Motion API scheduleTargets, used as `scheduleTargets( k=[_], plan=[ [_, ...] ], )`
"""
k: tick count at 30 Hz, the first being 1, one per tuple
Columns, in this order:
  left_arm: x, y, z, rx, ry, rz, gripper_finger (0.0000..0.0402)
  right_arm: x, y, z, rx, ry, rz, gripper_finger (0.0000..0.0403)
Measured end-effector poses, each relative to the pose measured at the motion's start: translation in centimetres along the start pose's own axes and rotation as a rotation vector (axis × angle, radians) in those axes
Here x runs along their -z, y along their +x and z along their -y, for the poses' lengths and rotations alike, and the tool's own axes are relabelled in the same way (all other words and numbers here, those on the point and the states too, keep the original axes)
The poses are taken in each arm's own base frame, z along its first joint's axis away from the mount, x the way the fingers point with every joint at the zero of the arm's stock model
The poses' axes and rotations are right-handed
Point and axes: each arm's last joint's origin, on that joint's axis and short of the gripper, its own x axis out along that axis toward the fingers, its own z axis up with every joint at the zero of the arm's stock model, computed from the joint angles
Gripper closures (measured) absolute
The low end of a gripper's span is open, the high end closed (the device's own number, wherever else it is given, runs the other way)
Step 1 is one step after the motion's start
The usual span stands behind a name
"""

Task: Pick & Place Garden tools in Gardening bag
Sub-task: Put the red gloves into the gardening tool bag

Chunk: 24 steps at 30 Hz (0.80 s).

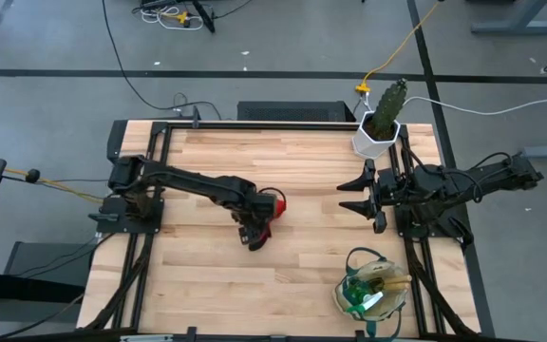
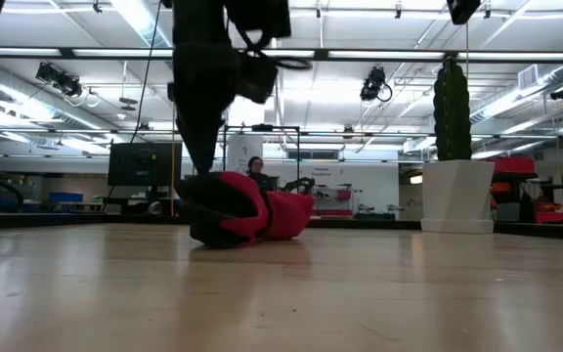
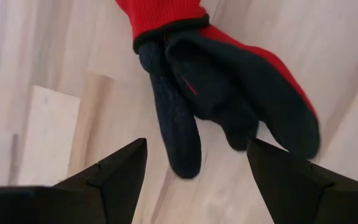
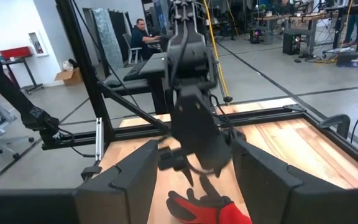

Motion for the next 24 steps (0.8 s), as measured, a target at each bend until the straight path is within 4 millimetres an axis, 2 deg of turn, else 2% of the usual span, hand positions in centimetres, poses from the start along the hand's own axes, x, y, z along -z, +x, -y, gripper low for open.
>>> scheduleTargets(
  k=[8,24],
  plan=[
    [-1.1,3.1,-0.7,0.027,-0.035,-0.056,0.0120,0.0,0.0,0.0,0.000,-0.023,-0.002,0.0193],
    [-1.9,6.5,-1.9,0.028,-0.078,-0.131,0.0125,0.1,0.0,0.1,0.043,-0.052,-0.002,0.0193]
  ],
)
